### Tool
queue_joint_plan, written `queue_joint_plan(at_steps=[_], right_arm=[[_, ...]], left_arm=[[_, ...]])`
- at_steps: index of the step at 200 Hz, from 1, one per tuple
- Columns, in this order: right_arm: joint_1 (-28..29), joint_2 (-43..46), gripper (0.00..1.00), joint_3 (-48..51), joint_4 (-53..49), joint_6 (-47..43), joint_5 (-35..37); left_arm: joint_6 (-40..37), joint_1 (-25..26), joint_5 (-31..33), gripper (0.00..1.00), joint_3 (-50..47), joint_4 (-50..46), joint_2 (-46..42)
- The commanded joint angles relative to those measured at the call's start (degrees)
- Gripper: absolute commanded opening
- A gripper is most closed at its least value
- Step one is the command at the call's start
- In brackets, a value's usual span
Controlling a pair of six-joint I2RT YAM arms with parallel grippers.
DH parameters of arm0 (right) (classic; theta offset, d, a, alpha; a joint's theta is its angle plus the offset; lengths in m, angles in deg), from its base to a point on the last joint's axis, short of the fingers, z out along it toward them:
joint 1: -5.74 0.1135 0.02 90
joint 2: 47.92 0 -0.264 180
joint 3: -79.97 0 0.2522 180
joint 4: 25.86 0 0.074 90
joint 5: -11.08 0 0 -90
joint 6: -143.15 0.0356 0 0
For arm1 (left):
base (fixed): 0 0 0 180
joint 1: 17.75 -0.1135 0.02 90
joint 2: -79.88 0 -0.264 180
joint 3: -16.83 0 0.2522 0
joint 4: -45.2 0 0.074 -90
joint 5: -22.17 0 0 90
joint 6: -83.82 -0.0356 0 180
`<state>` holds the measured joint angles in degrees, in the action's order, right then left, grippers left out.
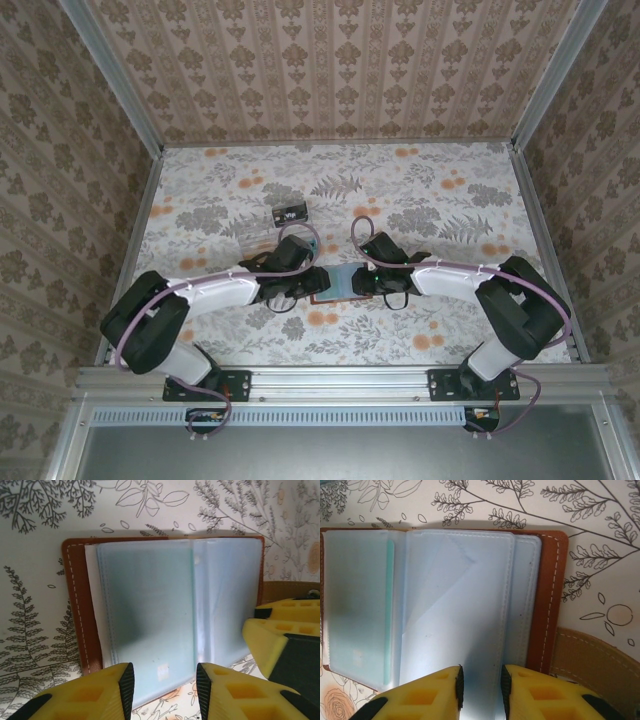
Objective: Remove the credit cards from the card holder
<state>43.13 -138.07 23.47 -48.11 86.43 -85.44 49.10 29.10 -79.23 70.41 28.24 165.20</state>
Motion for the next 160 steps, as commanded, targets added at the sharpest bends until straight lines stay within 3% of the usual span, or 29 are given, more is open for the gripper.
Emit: queue_joint_plan(at_steps=[1,65,160], right_arm=[[0.4,1.6,0.33,-0.6,-5.9,-0.3,3.0],[0.1,1.5,0.37,-5.6,-13.3,-3.5,7.5],[0.0,-2.5,0.36,-3.6,-10.3,-2.2,5.7]], left_arm=[[-0.4,-0.1,-0.1,0.4,0.7,0.5,0.8],[-0.8,-0.2,-0.1,0.4,1.3,0.5,2.2],[-1.6,-0.2,-0.4,0.4,1.8,0.3,3.4]])
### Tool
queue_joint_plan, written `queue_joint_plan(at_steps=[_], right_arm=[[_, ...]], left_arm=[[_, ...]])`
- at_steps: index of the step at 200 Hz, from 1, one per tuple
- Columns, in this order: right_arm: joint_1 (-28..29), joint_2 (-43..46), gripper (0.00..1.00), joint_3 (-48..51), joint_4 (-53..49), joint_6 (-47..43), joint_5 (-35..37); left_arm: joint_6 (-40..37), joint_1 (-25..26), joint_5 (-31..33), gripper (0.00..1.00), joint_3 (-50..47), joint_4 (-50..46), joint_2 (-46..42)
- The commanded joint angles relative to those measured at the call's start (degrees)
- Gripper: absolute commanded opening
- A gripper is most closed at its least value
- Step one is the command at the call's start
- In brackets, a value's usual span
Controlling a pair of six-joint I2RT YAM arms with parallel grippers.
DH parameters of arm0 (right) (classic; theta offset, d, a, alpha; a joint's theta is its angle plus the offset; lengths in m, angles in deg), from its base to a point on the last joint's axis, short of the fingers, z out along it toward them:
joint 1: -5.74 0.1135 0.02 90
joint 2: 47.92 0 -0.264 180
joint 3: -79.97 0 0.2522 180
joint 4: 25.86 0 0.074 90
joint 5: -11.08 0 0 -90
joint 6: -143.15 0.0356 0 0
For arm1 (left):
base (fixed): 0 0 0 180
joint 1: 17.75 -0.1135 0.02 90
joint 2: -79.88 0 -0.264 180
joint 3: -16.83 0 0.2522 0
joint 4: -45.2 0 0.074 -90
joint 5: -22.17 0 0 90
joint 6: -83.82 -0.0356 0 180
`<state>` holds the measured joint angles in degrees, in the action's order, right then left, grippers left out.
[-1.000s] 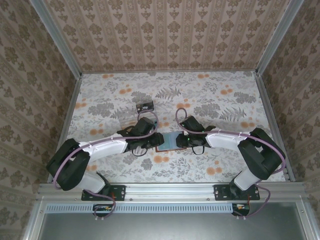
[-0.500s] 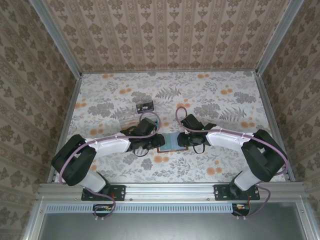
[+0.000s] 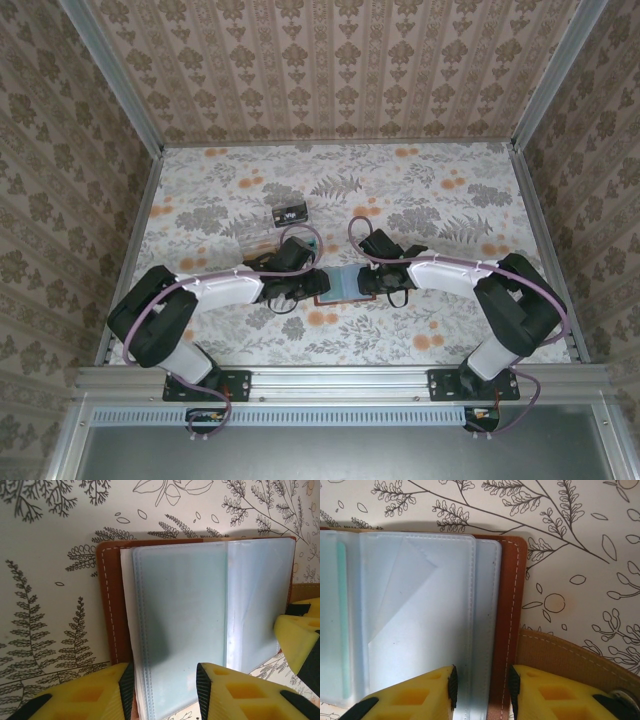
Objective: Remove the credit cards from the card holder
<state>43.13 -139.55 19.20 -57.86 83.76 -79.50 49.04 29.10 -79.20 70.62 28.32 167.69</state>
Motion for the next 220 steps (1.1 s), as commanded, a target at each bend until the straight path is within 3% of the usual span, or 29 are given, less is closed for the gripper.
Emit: queue_joint_plan(at_steps=[1,112,160,220], right_arm=[[0.0,-1.0,0.36,0.7,-0.6,0.4,-0.2],[0.0,-1.4,0.36,1.6,0.3,1.5,-1.4],[0.0,-1.1,0.36,1.7,0.3,1.7,-1.3],[0.0,-1.2,0.36,1.7,0.2,1.8,-1.3]], left_arm=[[-1.6,-0.2,-0.4,0.4,1.6,0.2,0.9],[-1.6,-0.1,-2.6,0.39,1.3,3.3,2.1],[-3.2,-0.1,2.4,0.36,2.5,-3.4,-1.8],[-3.7,0.1,-0.8,0.36,4.1,-1.2,1.2]])
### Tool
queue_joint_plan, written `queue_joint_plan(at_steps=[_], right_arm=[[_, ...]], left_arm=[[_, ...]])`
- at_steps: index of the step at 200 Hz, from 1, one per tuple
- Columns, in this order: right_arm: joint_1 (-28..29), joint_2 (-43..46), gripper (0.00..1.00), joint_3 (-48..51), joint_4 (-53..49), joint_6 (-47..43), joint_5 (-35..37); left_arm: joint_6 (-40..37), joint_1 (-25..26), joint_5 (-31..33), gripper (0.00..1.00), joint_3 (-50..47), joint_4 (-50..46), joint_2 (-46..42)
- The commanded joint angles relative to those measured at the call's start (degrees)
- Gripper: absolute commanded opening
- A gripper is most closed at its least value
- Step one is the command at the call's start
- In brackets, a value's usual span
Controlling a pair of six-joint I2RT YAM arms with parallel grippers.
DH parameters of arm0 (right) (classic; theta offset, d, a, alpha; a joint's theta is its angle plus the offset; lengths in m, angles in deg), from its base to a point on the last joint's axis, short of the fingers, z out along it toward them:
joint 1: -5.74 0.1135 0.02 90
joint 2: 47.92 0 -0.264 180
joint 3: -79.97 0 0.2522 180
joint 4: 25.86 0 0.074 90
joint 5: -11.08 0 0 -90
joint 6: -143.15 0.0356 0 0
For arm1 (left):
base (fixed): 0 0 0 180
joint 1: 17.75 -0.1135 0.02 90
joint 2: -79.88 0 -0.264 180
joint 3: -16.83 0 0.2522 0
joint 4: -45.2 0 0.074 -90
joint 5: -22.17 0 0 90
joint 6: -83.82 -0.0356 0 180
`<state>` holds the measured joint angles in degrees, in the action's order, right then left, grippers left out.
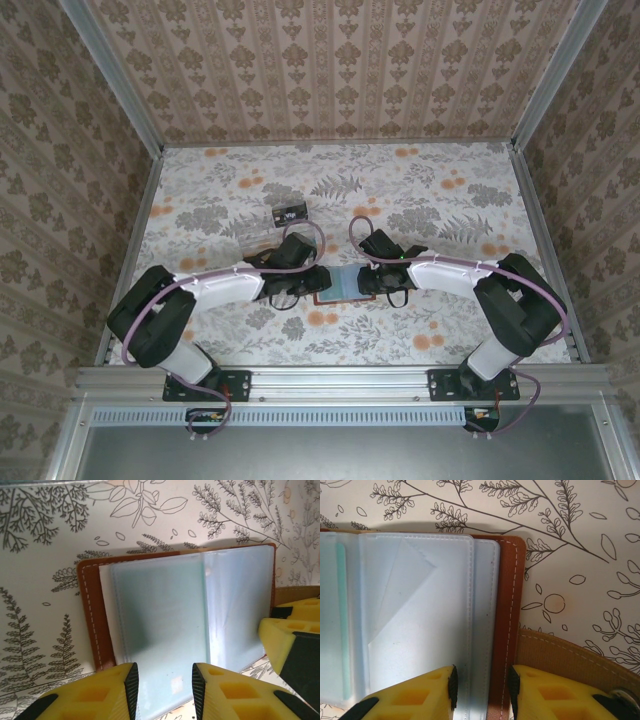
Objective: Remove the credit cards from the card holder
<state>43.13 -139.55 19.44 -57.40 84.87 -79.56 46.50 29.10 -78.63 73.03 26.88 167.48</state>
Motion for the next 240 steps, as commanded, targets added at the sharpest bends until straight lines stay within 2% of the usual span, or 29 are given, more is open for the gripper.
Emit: queue_joint_plan(at_steps=[1,163,240], right_arm=[[0.0,-1.2,0.36,1.4,-0.3,0.7,-1.2],[0.0,-1.5,0.36,0.9,-0.7,0.7,-1.2],[0.0,-1.8,0.36,0.9,-0.6,0.8,-1.3]], left_arm=[[-1.1,0.1,-1.3,0.36,1.7,0.2,1.5],[-0.9,0.1,1.3,0.34,2.6,-4.2,4.1],[-1.6,0.2,-2.3,0.34,2.4,0.5,4.8]])
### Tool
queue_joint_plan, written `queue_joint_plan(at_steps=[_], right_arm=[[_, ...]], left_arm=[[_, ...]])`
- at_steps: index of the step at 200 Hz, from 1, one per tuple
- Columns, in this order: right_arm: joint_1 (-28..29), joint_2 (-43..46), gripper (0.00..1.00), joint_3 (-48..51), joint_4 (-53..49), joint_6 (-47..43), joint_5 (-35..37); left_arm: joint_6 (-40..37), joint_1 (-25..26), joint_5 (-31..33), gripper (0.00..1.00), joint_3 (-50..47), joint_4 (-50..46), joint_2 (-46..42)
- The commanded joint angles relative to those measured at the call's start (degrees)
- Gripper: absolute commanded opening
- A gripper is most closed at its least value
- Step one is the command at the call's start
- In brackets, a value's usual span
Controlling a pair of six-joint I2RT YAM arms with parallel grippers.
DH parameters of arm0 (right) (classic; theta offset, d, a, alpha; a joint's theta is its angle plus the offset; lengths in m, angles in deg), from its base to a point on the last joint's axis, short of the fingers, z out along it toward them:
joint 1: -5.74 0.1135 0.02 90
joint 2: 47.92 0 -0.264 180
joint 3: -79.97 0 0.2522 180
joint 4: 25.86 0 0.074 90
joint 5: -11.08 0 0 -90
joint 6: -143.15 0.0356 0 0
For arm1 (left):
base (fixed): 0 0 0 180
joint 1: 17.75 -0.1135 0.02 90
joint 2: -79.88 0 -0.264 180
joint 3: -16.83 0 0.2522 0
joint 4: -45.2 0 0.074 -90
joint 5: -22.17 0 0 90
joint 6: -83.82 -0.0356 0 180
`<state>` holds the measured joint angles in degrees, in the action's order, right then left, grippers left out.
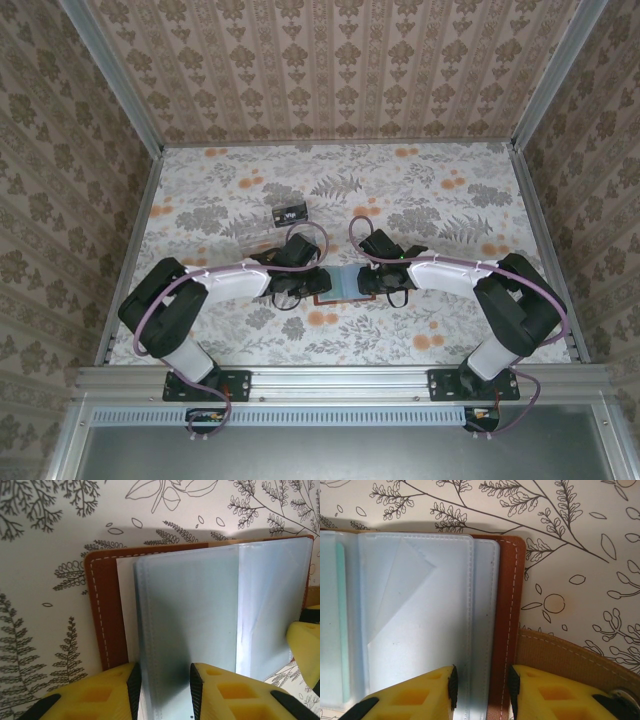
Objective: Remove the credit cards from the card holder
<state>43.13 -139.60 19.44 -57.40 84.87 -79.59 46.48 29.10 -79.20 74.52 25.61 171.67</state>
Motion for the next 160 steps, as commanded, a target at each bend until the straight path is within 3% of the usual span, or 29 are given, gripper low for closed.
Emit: queue_joint_plan(at_steps=[1,72,160], right_arm=[[0.0,-1.8,0.36,0.9,-0.6,0.8,-1.3],[0.0,-2.1,0.36,0.7,-0.6,0.9,-1.4],[0.0,-2.1,0.36,0.5,-0.8,0.9,-1.2]], left_arm=[[-1.6,0.3,-1.7,0.34,0.9,1.8,0.6],[-2.5,0.4,3.9,0.35,2.0,-4.7,-3.3],[-3.0,0.8,0.4,0.34,3.3,-2.9,1.1]])
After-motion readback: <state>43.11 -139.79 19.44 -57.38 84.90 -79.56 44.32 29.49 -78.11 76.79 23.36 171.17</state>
